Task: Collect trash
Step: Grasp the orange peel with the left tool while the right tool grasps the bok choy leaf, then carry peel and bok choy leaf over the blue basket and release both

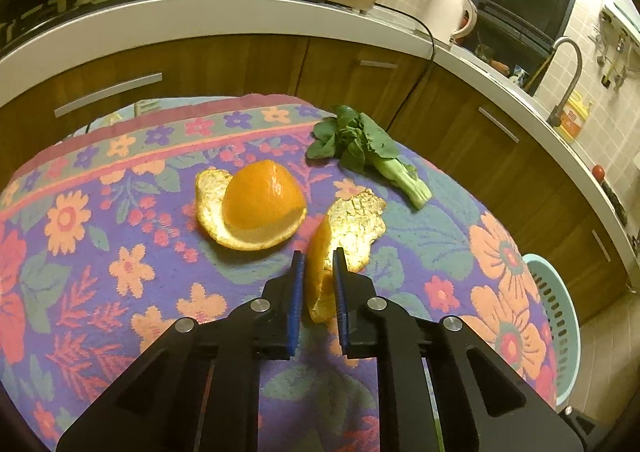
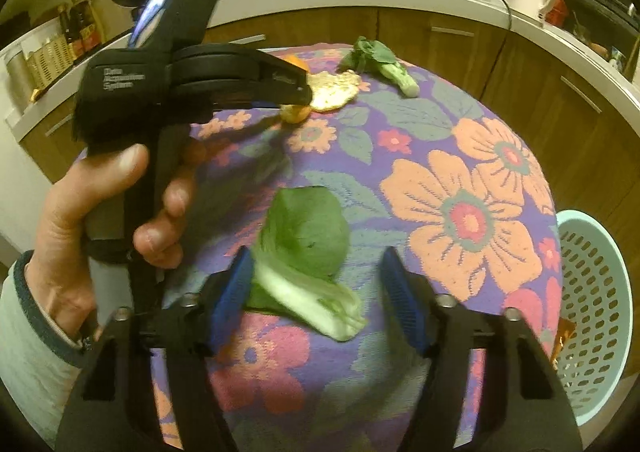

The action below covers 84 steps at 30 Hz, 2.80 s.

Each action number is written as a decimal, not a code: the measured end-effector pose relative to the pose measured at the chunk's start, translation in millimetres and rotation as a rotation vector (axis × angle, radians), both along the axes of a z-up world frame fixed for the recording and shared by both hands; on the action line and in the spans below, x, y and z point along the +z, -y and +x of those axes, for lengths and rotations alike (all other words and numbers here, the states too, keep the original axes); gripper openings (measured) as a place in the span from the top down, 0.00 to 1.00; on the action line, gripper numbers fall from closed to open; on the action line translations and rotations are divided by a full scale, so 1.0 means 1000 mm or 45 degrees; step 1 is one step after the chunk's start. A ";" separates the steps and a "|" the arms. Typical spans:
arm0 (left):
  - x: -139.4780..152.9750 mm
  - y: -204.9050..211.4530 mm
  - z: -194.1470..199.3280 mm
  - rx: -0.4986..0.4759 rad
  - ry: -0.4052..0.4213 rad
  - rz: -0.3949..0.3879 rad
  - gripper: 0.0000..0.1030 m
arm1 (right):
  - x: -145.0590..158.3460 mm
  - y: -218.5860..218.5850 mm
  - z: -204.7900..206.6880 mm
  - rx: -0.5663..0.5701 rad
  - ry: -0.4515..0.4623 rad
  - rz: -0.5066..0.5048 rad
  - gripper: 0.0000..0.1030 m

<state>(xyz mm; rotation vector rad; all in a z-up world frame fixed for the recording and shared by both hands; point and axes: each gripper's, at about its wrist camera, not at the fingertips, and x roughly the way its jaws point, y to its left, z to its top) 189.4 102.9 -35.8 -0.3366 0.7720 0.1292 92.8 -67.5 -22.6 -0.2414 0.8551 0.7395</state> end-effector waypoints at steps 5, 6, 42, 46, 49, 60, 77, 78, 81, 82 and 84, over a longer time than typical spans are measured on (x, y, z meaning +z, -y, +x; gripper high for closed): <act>0.003 0.006 -0.006 -0.033 0.020 -0.011 0.90 | 0.002 0.002 -0.006 -0.006 0.007 0.017 0.58; 0.004 0.007 -0.009 -0.047 0.025 -0.032 0.91 | 0.004 0.005 -0.008 -0.009 0.007 0.033 0.61; 0.060 0.120 -0.023 -0.326 0.162 -0.017 0.98 | 0.061 0.169 0.013 -0.326 0.076 0.428 0.96; 0.058 0.151 -0.013 -0.388 0.147 -0.011 0.98 | 0.059 0.197 0.023 -0.393 0.082 0.449 0.96; 0.057 0.174 -0.005 -0.433 0.139 0.004 0.98 | 0.061 0.222 0.032 -0.459 0.098 0.459 0.96; 0.033 0.260 0.026 -0.622 0.075 0.042 0.98 | 0.031 0.289 0.070 -0.678 0.043 0.438 0.96; 0.008 0.289 0.029 -0.733 0.010 0.139 0.72 | -0.007 0.315 0.092 -0.796 -0.081 0.416 0.85; 0.009 0.288 0.028 -0.729 0.014 0.137 0.68 | -0.007 0.315 0.091 -0.799 -0.075 0.404 0.80; 0.014 0.281 0.024 -0.722 0.035 0.130 0.58 | -0.004 0.313 0.088 -0.798 -0.057 0.402 0.61; 0.015 0.279 0.022 -0.722 0.043 0.127 0.55 | -0.003 0.312 0.087 -0.796 -0.056 0.410 0.61; 0.019 0.275 0.018 -0.721 0.062 0.121 0.49 | -0.002 0.310 0.084 -0.784 -0.060 0.421 0.61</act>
